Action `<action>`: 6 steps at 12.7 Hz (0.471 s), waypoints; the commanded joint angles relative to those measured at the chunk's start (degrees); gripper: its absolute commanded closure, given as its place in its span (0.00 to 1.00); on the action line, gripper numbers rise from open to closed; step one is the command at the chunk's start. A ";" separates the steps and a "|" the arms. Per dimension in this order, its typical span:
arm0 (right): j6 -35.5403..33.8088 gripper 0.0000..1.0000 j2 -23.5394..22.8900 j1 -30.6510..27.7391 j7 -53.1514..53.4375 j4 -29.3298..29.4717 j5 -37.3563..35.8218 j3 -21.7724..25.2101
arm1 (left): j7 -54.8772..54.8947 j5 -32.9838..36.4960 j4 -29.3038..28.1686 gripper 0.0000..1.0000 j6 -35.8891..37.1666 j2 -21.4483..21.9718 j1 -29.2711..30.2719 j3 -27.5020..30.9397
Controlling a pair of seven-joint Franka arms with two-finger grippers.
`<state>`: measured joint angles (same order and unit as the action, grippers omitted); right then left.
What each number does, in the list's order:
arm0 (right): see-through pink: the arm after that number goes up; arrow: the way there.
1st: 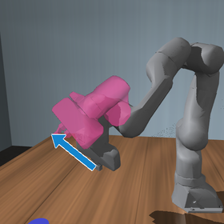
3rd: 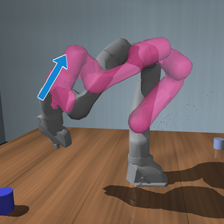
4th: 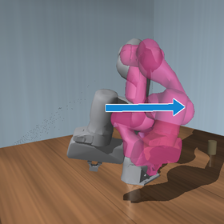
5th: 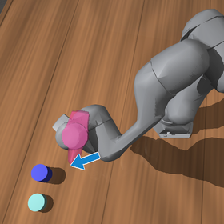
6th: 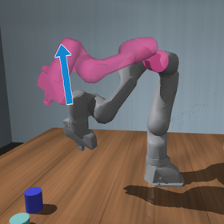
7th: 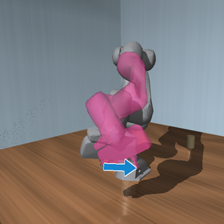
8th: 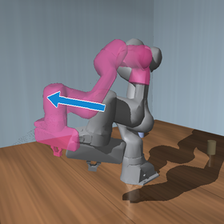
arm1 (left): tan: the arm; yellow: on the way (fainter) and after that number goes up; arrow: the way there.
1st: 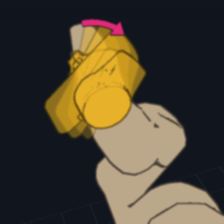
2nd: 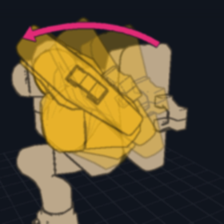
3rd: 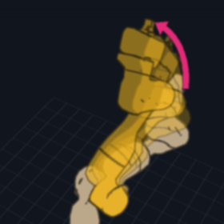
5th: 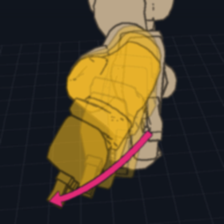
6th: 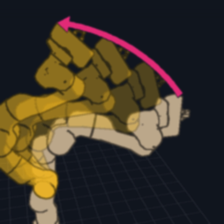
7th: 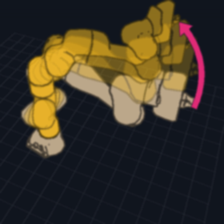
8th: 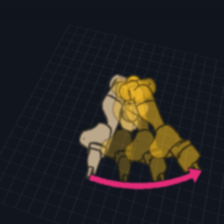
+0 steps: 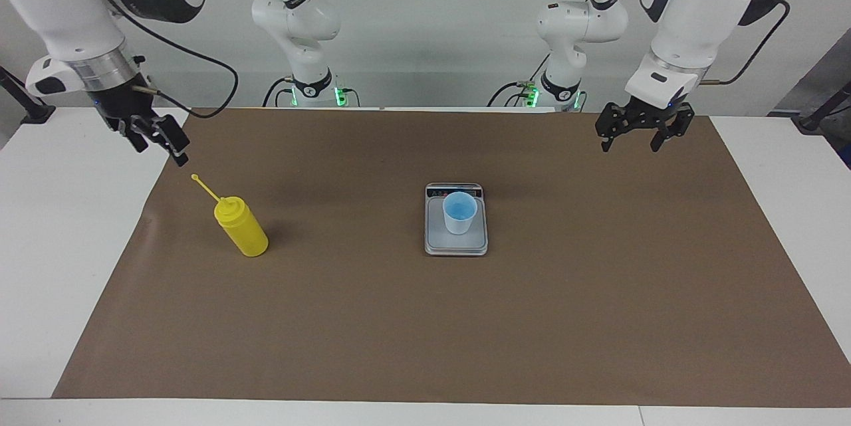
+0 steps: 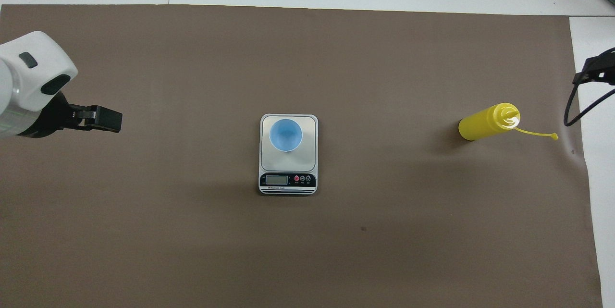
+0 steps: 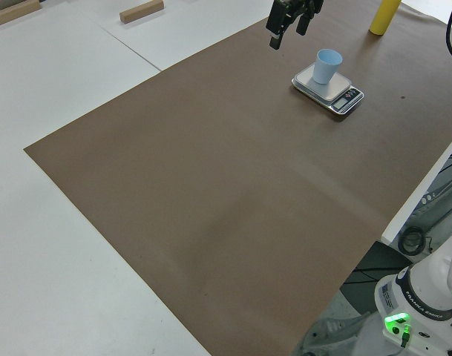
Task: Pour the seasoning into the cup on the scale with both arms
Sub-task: 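Release the cup on the scale and withdraw the left gripper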
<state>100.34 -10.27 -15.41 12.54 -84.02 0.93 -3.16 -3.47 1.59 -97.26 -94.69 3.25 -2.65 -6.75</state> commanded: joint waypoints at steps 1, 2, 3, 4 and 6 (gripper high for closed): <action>-0.50 0.00 -12.99 -1.20 1.08 14.12 0.21 -0.80 | 3.46 -1.06 3.20 0.00 4.15 0.09 3.08 -0.37; -0.06 0.00 -15.54 -1.55 1.08 16.23 0.21 -0.80 | 3.55 -1.15 4.61 0.00 5.47 -0.26 3.61 -0.37; 0.12 0.00 -17.57 -1.90 1.08 17.39 0.29 -0.89 | 3.47 -1.67 5.58 0.00 6.09 -0.43 3.96 -0.37; 0.91 0.00 -18.90 -1.99 1.17 17.40 0.38 -0.89 | 3.55 -2.02 5.77 0.00 6.36 -0.35 4.14 -0.19; 1.79 0.00 -21.10 -2.43 3.09 17.22 5.36 -0.62 | 3.55 -4.82 4.89 0.00 5.31 0.26 5.72 0.24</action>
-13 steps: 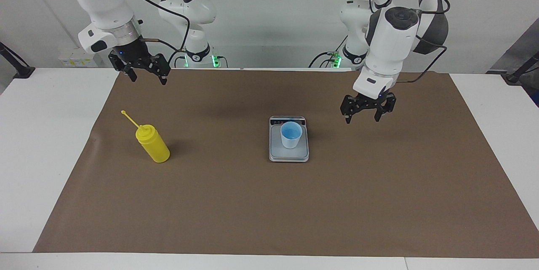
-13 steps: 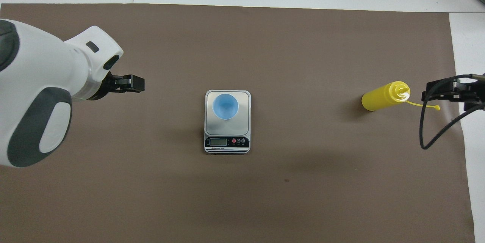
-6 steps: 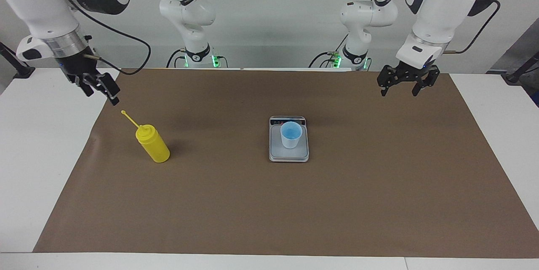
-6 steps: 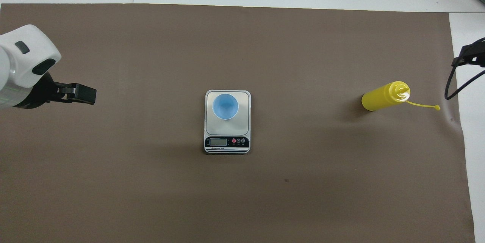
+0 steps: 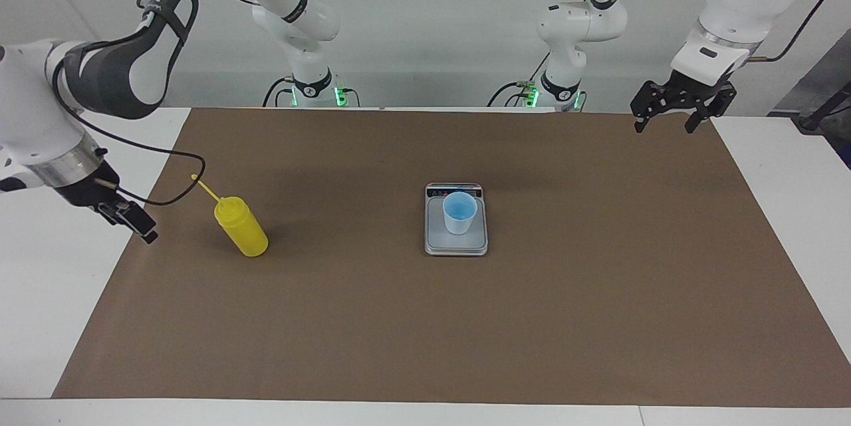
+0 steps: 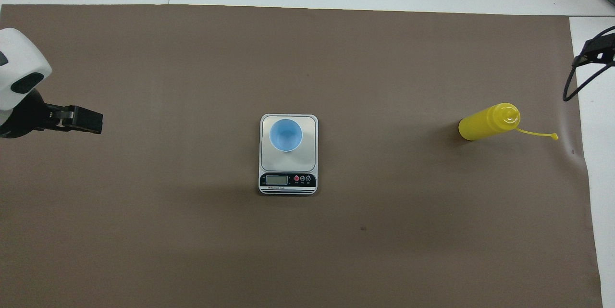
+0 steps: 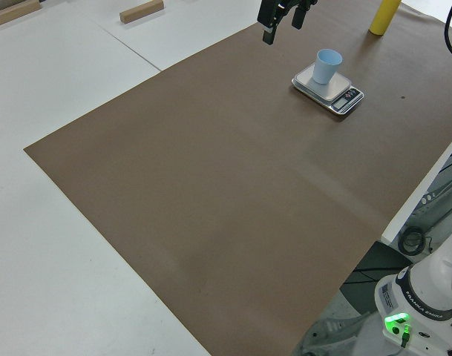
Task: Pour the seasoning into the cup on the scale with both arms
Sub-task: 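Lower the right gripper over the yellow bottle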
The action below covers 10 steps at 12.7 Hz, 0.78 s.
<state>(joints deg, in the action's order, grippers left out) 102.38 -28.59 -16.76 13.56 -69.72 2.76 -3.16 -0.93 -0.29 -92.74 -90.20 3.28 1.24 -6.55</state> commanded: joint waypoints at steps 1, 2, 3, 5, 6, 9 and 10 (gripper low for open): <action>0.01 0.00 -4.18 -1.08 3.83 2.92 4.35 -0.62 | 1.10 -3.22 -0.15 0.00 0.73 0.59 2.01 0.40; 0.71 0.00 -5.33 -1.08 5.06 2.92 4.62 -0.71 | 1.89 -3.22 -0.85 0.00 0.72 1.03 3.06 0.40; 0.80 0.00 -6.91 -1.08 6.82 3.01 6.19 -0.79 | 4.24 -3.14 -2.17 0.00 0.03 1.64 3.42 0.40; -0.16 0.00 -9.37 -2.56 7.89 2.84 12.24 -0.62 | 5.24 -3.05 -3.67 0.00 -1.39 2.17 2.98 0.32; -1.12 0.00 -9.04 -2.57 9.80 2.66 14.01 -0.62 | 5.06 -2.96 -3.33 0.00 -0.43 2.17 2.72 0.23; -5.60 0.00 -8.42 -2.22 19.30 0.82 16.12 -0.71 | 5.15 0.10 -2.88 0.00 2.57 2.26 2.45 -0.82; -6.57 0.00 -8.07 -2.22 20.36 -0.75 17.88 -0.71 | 4.62 0.03 -3.49 0.00 2.31 2.61 2.45 -1.09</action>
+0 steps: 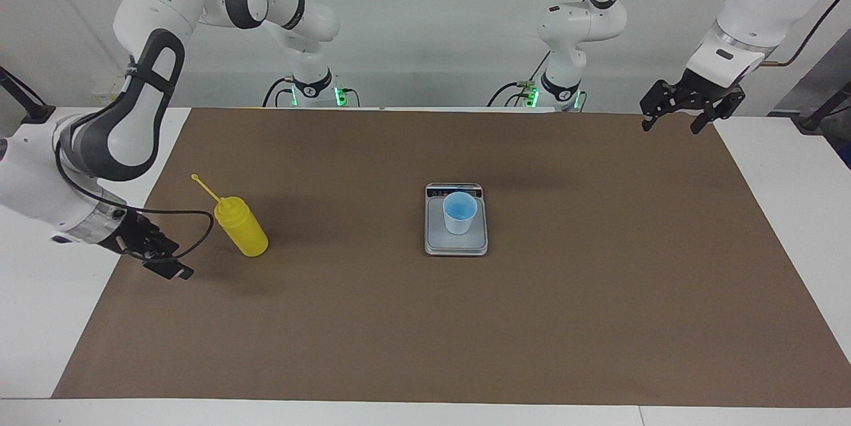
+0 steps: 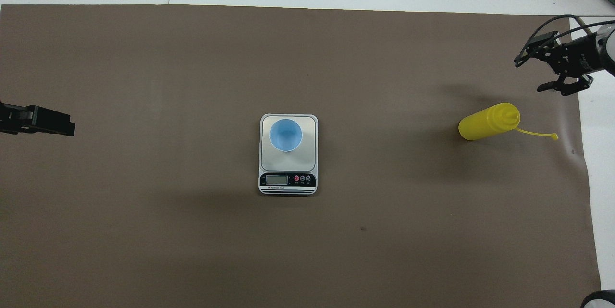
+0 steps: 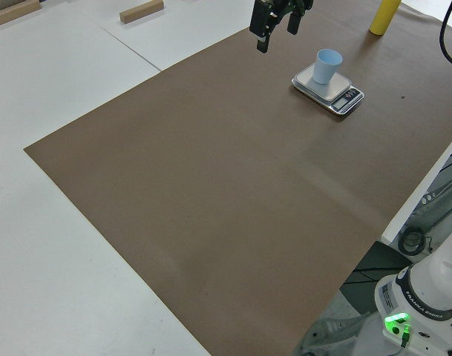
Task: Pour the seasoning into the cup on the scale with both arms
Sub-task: 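Lower the right gripper over the yellow bottle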
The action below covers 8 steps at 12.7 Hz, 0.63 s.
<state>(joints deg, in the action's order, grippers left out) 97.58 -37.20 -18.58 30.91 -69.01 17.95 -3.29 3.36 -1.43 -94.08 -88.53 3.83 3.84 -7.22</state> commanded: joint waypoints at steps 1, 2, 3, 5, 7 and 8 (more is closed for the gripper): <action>-2.73 0.00 1.07 -0.75 5.10 -2.70 4.01 -0.58 | 0.33 1.16 -2.42 0.00 0.55 2.15 -0.06 -0.43; -3.79 0.00 1.60 -1.02 6.95 -3.58 4.98 -0.58 | 0.25 1.16 -2.42 0.00 0.81 2.23 -0.06 -0.43; -4.75 0.00 1.78 -1.02 7.92 -3.85 4.99 -0.58 | 0.16 1.16 -3.20 0.00 0.38 2.50 -0.06 -0.43; -5.12 0.00 2.74 -1.02 10.03 -5.86 5.17 -0.58 | -1.41 1.16 -3.91 0.00 0.55 3.11 -0.50 -0.69; -5.73 0.00 3.09 -0.93 10.75 -8.32 7.35 -0.58 | -4.32 1.16 -3.92 0.00 0.72 3.20 -2.61 -1.05; -5.73 0.00 3.36 -0.93 10.83 -9.12 7.89 -0.58 | -4.24 1.16 -3.74 0.00 0.72 3.20 -2.52 -1.05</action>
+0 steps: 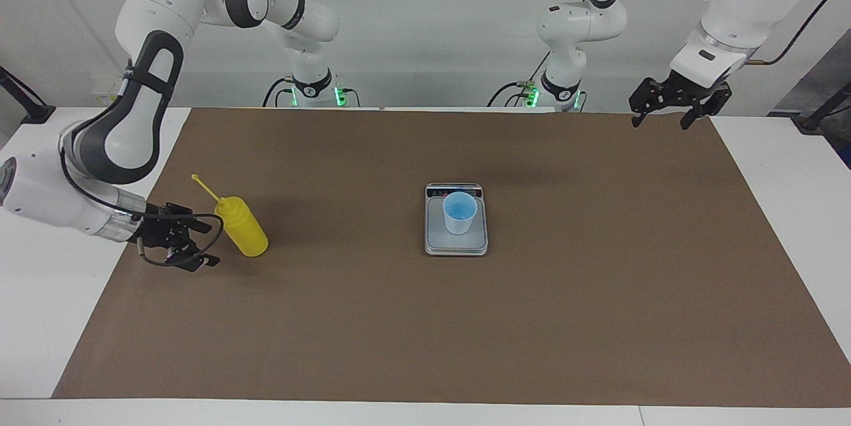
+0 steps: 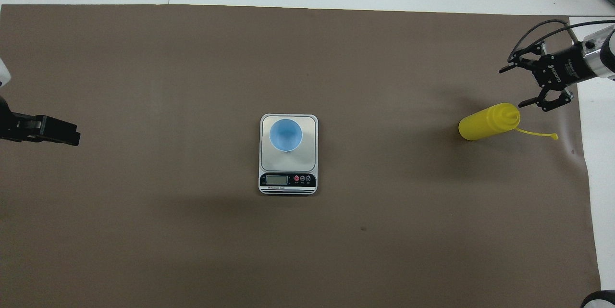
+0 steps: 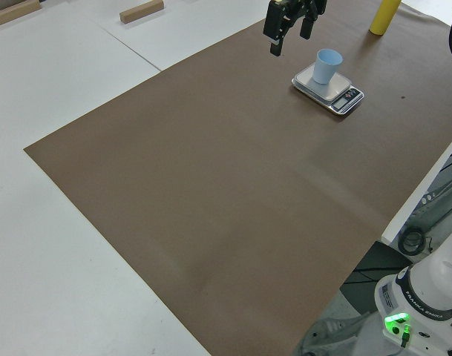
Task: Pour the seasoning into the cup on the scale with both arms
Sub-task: 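Lower the right gripper over the yellow bottle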
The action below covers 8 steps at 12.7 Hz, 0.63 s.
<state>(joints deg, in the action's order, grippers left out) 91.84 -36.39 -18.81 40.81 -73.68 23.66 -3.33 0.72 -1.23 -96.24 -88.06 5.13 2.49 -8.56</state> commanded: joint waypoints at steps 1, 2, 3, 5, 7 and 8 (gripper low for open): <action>-0.08 0.00 2.47 -0.70 1.03 -4.54 2.27 -0.54 | -1.16 0.88 -0.80 0.00 0.17 1.81 -0.91 0.30; -0.26 0.00 2.56 -0.70 1.03 -5.24 2.62 -0.54 | -1.33 0.53 -0.18 0.00 0.16 1.55 -0.65 0.30; -0.43 0.00 2.82 -0.70 1.12 -6.37 3.84 -0.54 | -1.59 0.44 -0.35 0.00 -0.18 1.55 -0.47 0.39; -0.52 0.00 4.13 -1.13 1.29 -9.36 4.99 -0.54 | -1.68 0.27 -0.52 0.00 -0.45 1.64 -0.29 0.56; -1.74 0.00 4.75 -1.84 1.38 -10.51 5.61 -0.54 | -1.77 -1.22 -0.87 0.00 -0.80 1.81 -0.20 0.91; -1.93 0.00 4.75 -2.27 1.30 -10.34 5.52 -0.54 | -1.68 -1.23 -0.96 0.00 -0.80 1.90 -0.20 1.00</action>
<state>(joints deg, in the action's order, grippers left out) 90.51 -34.12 -19.56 41.22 -81.01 27.70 -3.27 -0.28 -1.60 -96.18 -88.17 5.91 2.01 -7.75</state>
